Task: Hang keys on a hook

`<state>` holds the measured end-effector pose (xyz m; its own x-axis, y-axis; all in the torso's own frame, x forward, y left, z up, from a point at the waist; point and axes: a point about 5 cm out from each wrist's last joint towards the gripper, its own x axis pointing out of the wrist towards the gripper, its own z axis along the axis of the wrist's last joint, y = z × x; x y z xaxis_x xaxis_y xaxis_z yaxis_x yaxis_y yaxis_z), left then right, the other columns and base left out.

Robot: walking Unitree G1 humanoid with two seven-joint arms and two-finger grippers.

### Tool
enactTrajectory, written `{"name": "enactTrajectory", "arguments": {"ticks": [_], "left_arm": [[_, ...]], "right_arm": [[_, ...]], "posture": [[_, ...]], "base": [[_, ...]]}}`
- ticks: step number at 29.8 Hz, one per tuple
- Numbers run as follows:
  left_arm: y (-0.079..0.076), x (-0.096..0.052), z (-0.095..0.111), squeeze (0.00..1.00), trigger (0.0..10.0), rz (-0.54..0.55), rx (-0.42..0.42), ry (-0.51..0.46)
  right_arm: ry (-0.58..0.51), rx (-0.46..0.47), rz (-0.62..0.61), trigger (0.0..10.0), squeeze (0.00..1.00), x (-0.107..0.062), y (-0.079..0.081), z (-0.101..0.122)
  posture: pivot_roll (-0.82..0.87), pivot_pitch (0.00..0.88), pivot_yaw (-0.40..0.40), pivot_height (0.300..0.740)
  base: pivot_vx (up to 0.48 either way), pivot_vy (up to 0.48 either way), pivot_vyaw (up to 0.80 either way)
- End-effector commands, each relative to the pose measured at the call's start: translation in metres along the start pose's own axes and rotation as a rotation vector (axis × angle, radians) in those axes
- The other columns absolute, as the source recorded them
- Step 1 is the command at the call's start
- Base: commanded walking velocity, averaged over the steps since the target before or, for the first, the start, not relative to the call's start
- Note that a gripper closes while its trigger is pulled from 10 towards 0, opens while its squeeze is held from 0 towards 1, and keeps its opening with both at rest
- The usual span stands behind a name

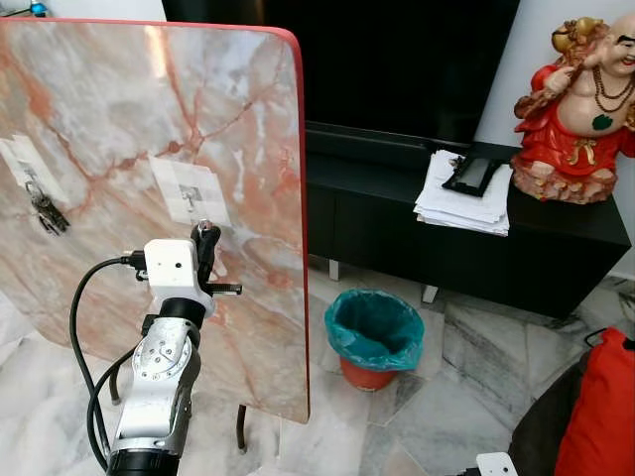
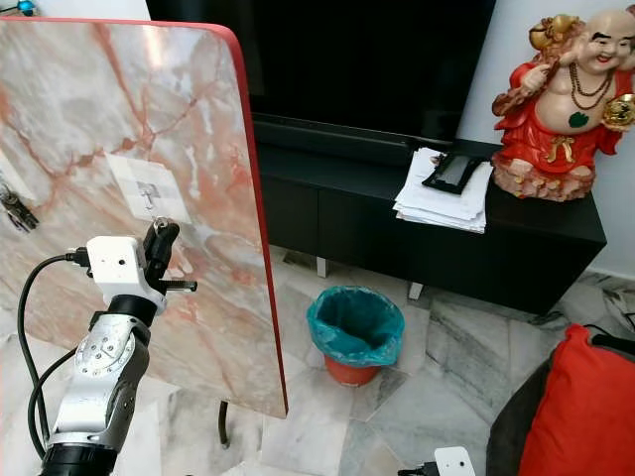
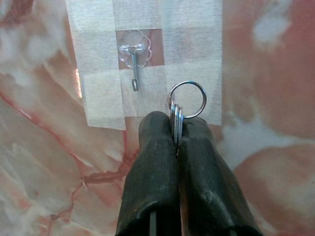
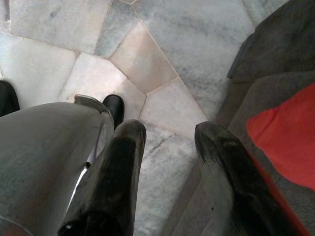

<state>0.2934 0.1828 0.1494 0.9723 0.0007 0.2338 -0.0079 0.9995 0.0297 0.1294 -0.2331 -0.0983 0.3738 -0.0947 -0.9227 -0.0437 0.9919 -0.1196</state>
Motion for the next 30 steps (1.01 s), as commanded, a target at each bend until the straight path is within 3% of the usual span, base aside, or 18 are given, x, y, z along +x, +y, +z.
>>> {"name": "enactTrajectory", "arguments": {"ticks": [1,9,17,27,30], "left_arm": [[0.003,0.002,0.007,0.0,10.0,0.014,-0.011,-0.016],[0.018,0.007,0.01,0.0,10.0,0.133,-0.128,-0.006],[0.023,0.012,0.016,0.0,10.0,0.176,-0.172,0.0],[0.017,0.02,0.025,0.0,10.0,0.138,-0.156,0.021],[0.014,0.021,0.028,0.0,10.0,0.104,-0.092,0.034]], "right_arm": [[-0.004,-0.004,-0.001,10.0,0.0,0.0,-0.001,0.001],[-0.005,-0.012,0.002,10.0,0.0,0.0,-0.001,0.001],[-0.003,-0.017,0.004,10.0,0.0,0.0,-0.001,0.001],[-0.003,-0.017,0.005,10.0,0.0,0.0,-0.001,0.001],[-0.003,-0.017,0.005,10.0,0.0,0.0,-0.001,0.001]], "posture": [[-0.09,0.01,-0.003,0.74],[-0.09,0.012,-0.005,0.74],[-0.09,0.013,-0.006,0.74],[-0.09,0.016,-0.006,0.74],[-0.08,0.016,-0.006,0.74]], "base": [[0.0,0.0,0.0],[0.0,0.0,0.0],[0.0,0.0,0.0],[0.0,0.0,0.0],[0.0,0.0,0.0]]}}
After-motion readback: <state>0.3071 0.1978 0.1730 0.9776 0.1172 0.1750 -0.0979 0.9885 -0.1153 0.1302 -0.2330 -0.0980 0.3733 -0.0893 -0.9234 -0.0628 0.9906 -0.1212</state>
